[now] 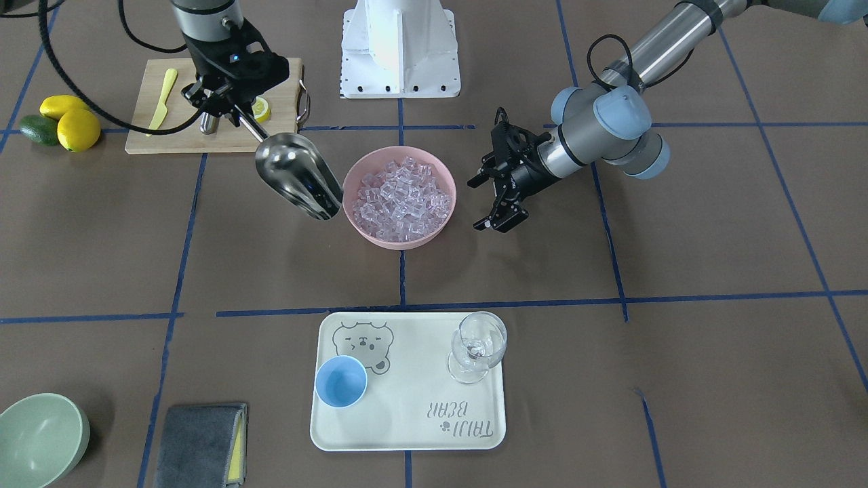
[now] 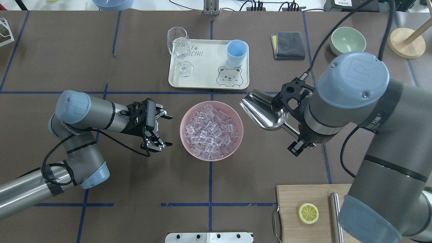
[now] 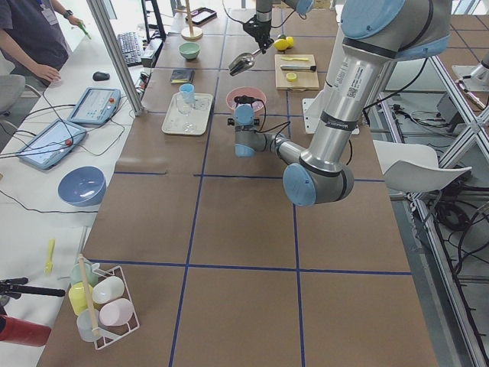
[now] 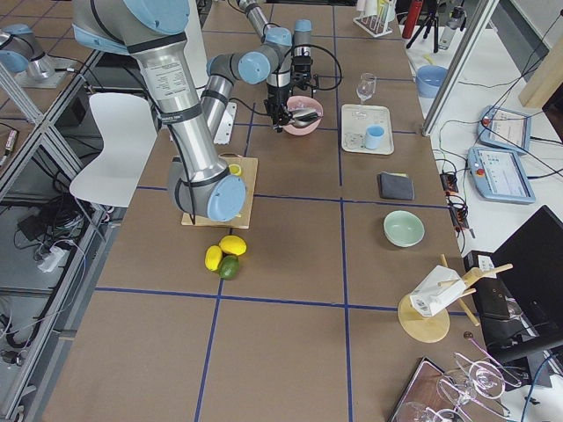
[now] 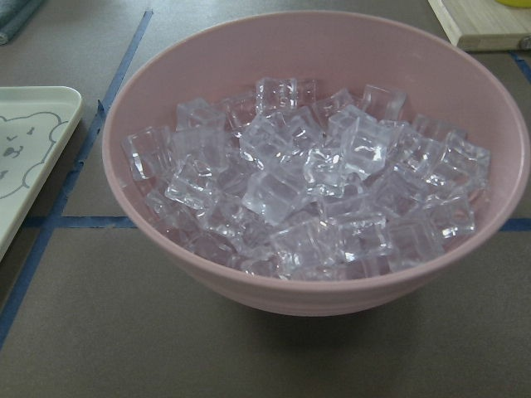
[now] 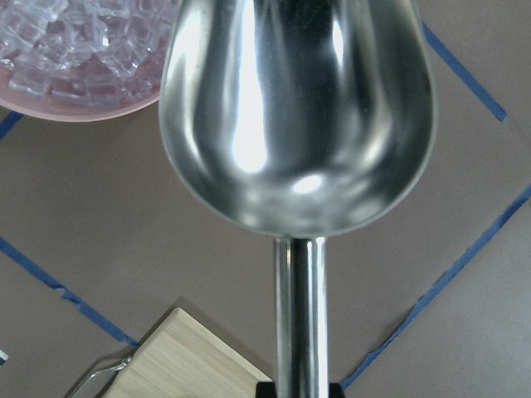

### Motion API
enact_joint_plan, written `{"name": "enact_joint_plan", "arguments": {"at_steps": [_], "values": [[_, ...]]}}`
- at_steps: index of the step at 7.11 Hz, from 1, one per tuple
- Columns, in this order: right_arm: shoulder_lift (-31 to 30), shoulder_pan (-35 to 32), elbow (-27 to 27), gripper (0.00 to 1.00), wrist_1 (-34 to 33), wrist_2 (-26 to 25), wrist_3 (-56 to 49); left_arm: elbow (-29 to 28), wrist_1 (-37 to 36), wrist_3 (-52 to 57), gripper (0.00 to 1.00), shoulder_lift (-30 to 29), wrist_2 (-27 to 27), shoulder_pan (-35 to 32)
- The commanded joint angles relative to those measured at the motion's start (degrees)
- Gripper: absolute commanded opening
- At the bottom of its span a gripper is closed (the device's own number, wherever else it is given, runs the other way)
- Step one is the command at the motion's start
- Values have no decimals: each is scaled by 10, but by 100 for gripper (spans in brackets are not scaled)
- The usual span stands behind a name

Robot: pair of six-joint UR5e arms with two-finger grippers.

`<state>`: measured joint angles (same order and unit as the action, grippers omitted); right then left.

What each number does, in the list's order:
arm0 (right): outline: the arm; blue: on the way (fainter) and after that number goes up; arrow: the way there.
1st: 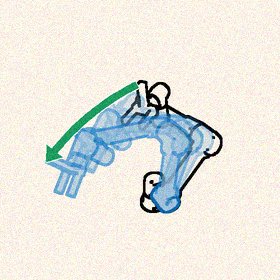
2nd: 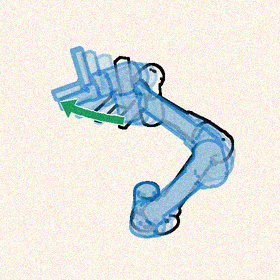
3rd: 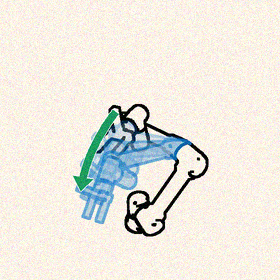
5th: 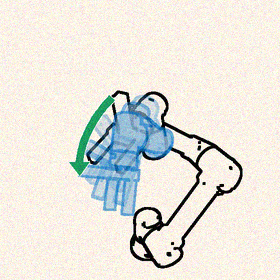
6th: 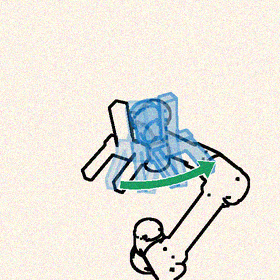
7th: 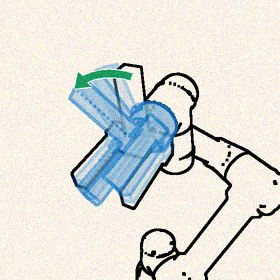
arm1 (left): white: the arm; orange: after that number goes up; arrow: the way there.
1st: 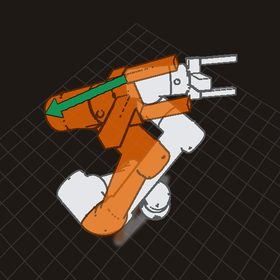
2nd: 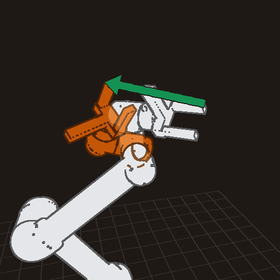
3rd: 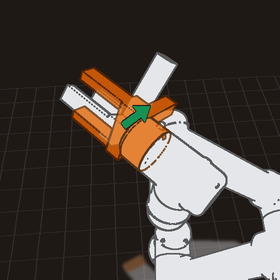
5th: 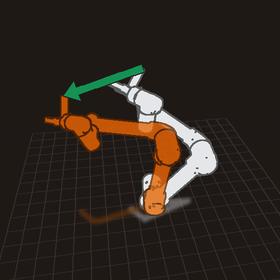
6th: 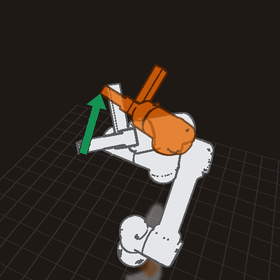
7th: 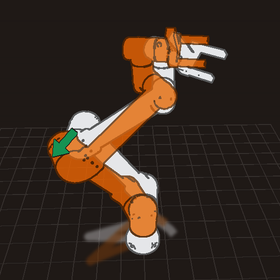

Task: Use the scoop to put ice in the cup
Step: 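Lift the metal scoop with the right gripper and carry it toward the bowl, then dip the scoop into the ice cubes and scoop them with the right gripper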

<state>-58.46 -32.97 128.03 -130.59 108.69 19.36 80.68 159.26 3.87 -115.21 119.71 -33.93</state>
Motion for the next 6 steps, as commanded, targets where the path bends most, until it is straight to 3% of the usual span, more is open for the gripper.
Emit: {"name": "enact_joint_plan", "arguments": {"at_steps": [1, 2, 6], "values": [[102, 13, -44, 0, -148, -19, -68, -1, -1, -1, 100, -2, -1, 1], [125, 22, -62, 0, -184, -49, -98, -2, -3, -3, 100, -3, -1, 1], [157, 40, -130, 0, -188, -57, -171, -18, -6, -43, 100, -30, -1, 3]]}}
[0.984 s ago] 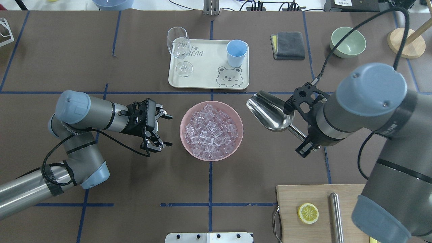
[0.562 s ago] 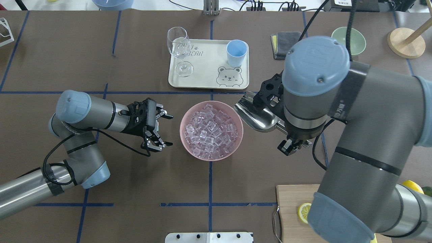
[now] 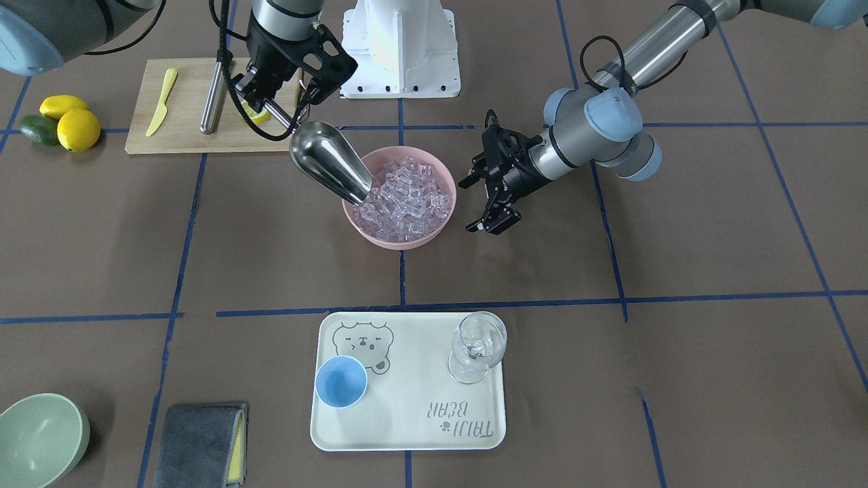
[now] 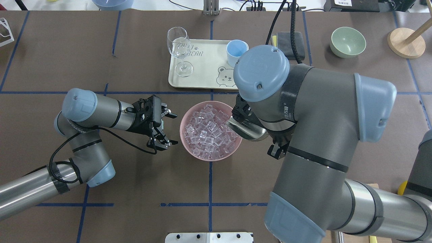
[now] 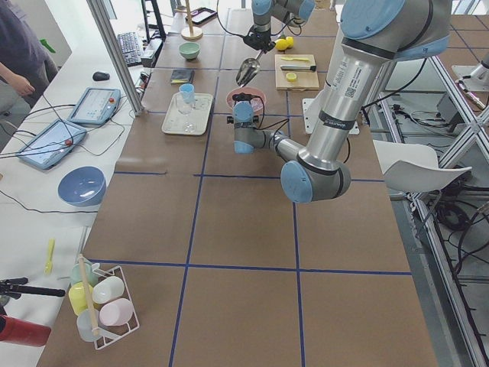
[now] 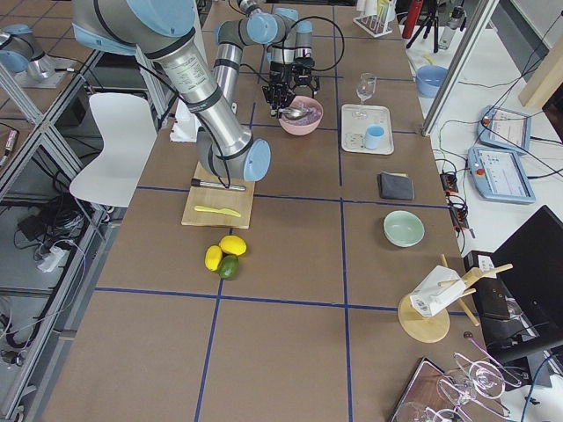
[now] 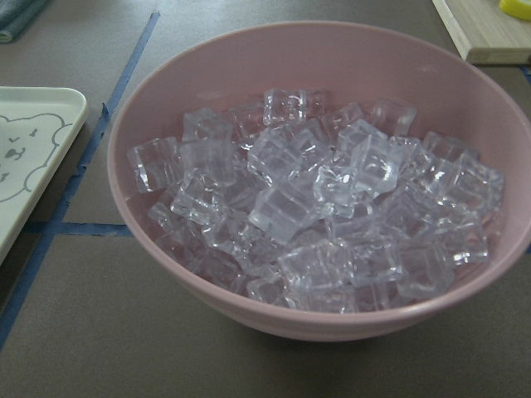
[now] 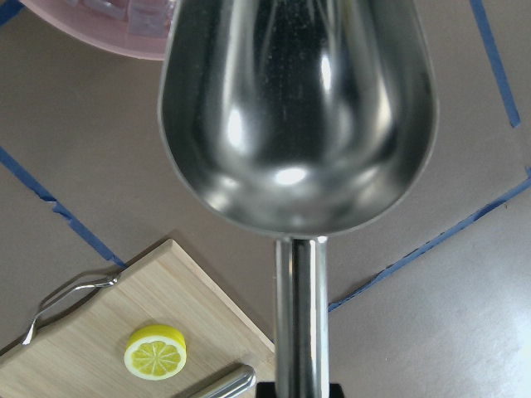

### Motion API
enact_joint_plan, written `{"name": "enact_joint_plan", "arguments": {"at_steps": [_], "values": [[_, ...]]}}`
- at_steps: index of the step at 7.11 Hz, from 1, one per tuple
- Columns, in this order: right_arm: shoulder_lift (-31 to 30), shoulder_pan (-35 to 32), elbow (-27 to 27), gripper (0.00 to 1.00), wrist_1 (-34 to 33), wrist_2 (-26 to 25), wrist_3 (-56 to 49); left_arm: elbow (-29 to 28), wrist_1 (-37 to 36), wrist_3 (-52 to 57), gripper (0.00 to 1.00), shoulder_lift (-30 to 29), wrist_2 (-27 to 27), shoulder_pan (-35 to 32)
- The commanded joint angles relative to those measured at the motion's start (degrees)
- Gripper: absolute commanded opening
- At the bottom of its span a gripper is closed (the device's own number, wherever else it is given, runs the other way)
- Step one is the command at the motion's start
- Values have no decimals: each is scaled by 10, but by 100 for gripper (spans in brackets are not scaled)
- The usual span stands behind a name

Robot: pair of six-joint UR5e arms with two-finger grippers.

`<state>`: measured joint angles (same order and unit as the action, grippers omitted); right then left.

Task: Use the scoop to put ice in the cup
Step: 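Dip the scoop into the ice cubes and scoop them with the right gripper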

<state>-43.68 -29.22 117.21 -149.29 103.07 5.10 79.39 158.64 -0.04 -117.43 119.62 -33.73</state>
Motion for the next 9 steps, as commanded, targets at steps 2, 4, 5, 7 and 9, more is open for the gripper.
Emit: {"name": "enact_joint_plan", "arguments": {"at_steps": [2, 4, 5, 7, 9], "values": [[21, 4, -41, 0, -9, 5, -44, -6, 2, -4, 100, -9, 0, 1], [72, 21, -92, 0, -49, 10, -44, -6, 3, -5, 100, -9, 0, 1], [89, 22, -127, 0, -54, 12, -44, -6, 3, -5, 100, -9, 0, 1], [101, 24, -132, 0, -106, 11, -44, -6, 4, -4, 100, -9, 0, 1], [120, 25, -167, 0, -119, 9, -44, -6, 4, -4, 100, -9, 0, 1]]}}
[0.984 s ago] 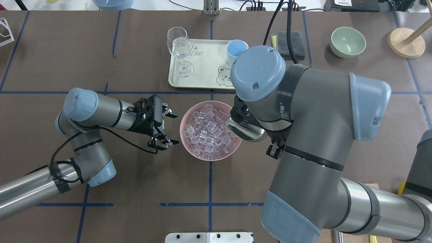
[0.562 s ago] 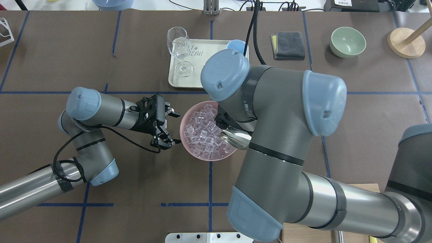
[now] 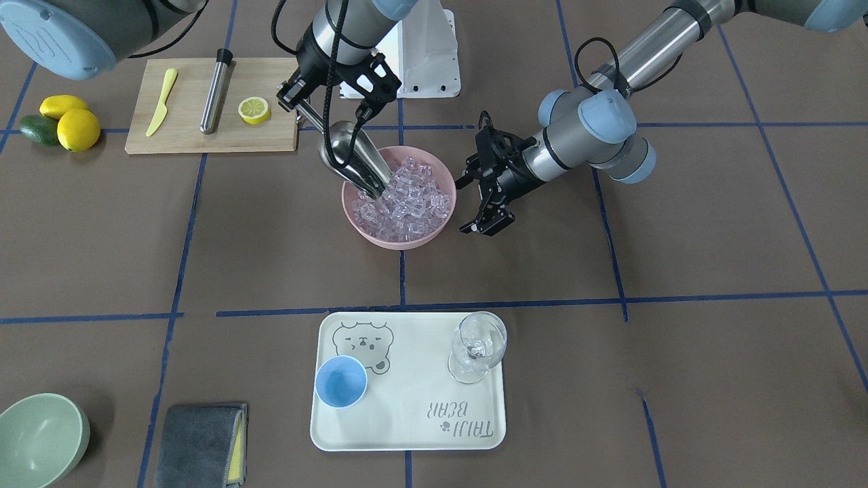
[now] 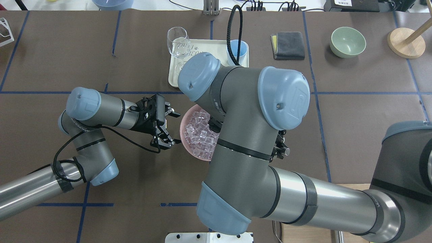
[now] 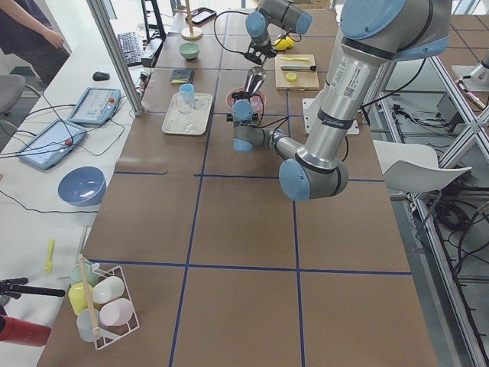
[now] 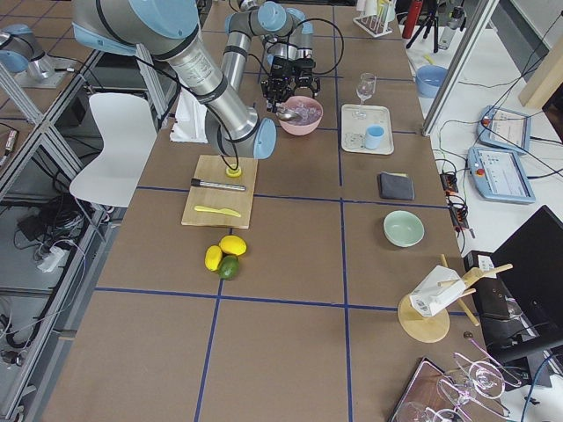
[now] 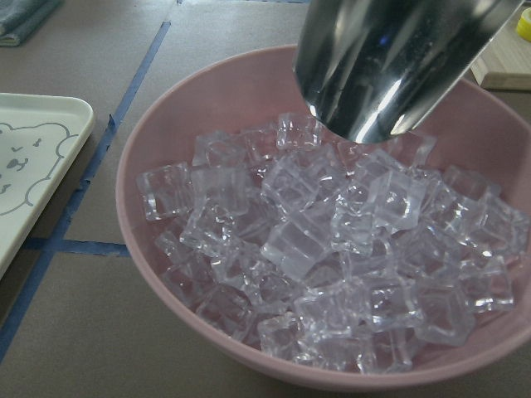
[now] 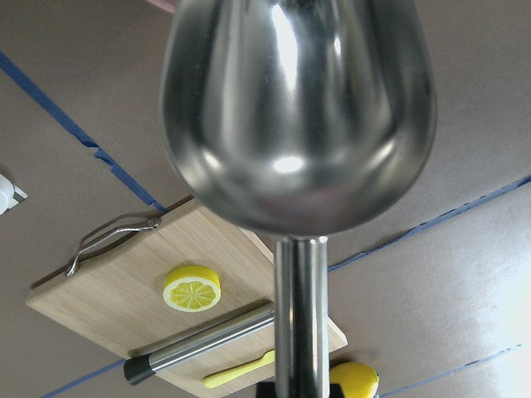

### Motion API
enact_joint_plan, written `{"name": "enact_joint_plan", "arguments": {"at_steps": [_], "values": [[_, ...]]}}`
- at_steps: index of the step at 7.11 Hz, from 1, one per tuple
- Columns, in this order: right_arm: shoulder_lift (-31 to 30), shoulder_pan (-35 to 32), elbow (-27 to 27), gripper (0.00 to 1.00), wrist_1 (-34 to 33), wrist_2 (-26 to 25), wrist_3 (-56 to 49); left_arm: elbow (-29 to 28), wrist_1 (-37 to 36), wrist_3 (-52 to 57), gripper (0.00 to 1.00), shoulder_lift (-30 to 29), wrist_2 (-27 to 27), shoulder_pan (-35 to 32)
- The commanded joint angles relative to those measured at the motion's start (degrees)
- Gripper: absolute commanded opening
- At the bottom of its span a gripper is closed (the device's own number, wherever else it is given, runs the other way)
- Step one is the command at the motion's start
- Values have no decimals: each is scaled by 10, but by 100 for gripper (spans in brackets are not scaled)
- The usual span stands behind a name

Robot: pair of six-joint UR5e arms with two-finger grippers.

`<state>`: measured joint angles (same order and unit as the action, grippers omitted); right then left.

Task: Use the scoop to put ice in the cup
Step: 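Dip the scoop into the ice cubes and scoop them with the right gripper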

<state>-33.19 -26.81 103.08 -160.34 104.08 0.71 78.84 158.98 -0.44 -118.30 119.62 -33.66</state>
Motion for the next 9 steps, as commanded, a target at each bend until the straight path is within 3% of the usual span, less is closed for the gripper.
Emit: {"name": "enact_joint_plan", "arguments": {"at_steps": [1, 3, 5, 9], "values": [[49, 4, -78, 0, -7, -1, 0, 0, 0, 0, 100, 0, 0, 0], [54, 22, -90, 0, 5, -5, 0, 0, 0, 0, 100, 1, 0, 0], [53, 26, -125, 0, 60, -7, 1, 0, 0, 0, 100, 0, 0, 0], [10, 32, -129, 0, 166, -18, 10, 0, 0, 0, 100, 0, 0, 0]]}}
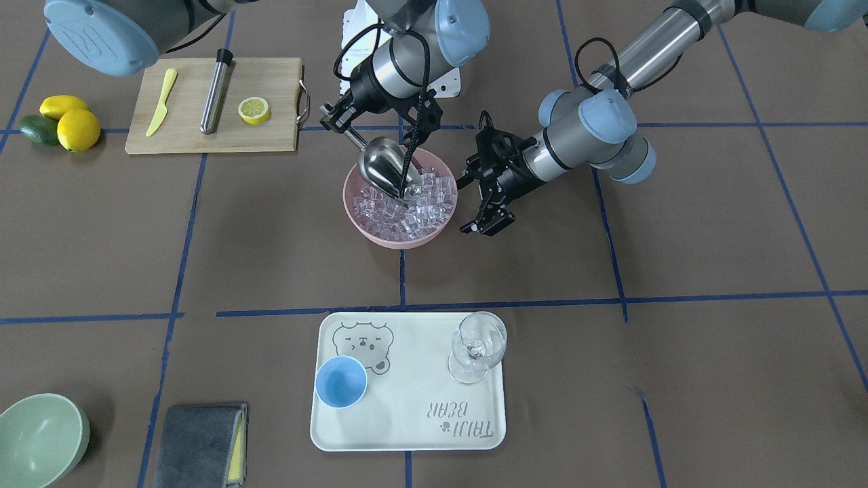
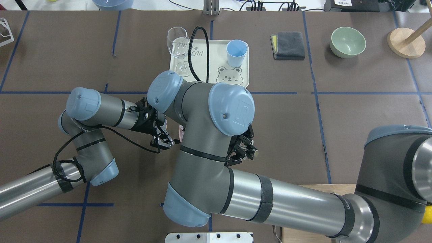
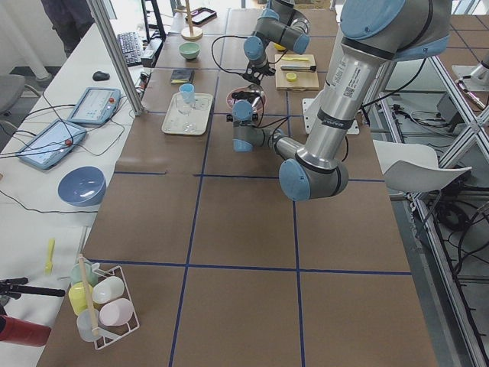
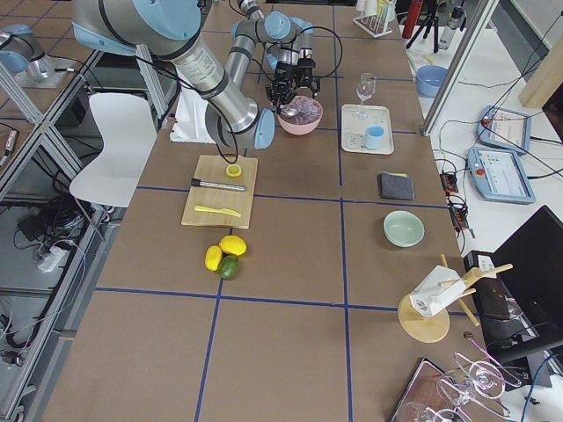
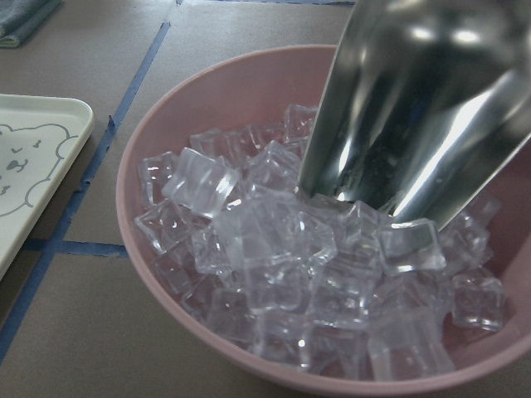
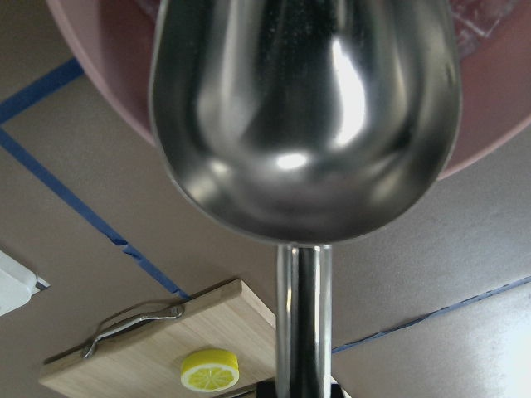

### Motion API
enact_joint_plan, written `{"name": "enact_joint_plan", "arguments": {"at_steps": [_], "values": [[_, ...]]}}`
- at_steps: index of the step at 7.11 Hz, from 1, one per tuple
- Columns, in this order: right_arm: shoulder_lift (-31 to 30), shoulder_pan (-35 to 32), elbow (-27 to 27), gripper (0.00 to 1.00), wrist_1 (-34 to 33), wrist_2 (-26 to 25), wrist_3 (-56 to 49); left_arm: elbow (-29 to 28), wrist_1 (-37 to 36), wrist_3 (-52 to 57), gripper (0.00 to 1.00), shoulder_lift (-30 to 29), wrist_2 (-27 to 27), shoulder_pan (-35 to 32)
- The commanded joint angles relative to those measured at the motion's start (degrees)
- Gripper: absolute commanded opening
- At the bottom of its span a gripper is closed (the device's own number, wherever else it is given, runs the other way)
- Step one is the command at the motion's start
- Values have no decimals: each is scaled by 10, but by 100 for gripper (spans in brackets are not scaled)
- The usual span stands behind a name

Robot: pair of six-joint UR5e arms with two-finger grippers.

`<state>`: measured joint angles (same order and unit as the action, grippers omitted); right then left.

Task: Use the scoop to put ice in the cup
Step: 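Dip the scoop into the ice cubes and scoop them with the right gripper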

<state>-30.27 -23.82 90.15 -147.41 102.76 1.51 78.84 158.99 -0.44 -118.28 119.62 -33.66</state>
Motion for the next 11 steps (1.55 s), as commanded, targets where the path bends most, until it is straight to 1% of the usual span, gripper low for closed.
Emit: {"name": "enact_joint_plan", "arguments": {"at_steps": [1, 3, 4, 6, 7, 10, 11], "values": [[-29, 2, 1, 0, 58, -5, 2, 0, 0, 0, 100, 0, 0, 0], [-50, 2, 8, 0, 99, -10, 2, 0, 0, 0, 100, 0, 0, 0], [-66, 1, 21, 0, 123, -10, 2, 0, 0, 0, 100, 0, 0, 0], [-124, 0, 113, 0, 134, -9, 3, 0, 0, 0, 100, 0, 0, 0], [-145, -2, 132, 0, 163, -9, 4, 0, 0, 0, 100, 0, 0, 0], [-160, -6, 136, 0, 226, -7, 27, 0, 0, 0, 100, 0, 0, 0], [-165, -16, 161, 0, 227, -3, 30, 0, 0, 0, 100, 0, 0, 0]]}}
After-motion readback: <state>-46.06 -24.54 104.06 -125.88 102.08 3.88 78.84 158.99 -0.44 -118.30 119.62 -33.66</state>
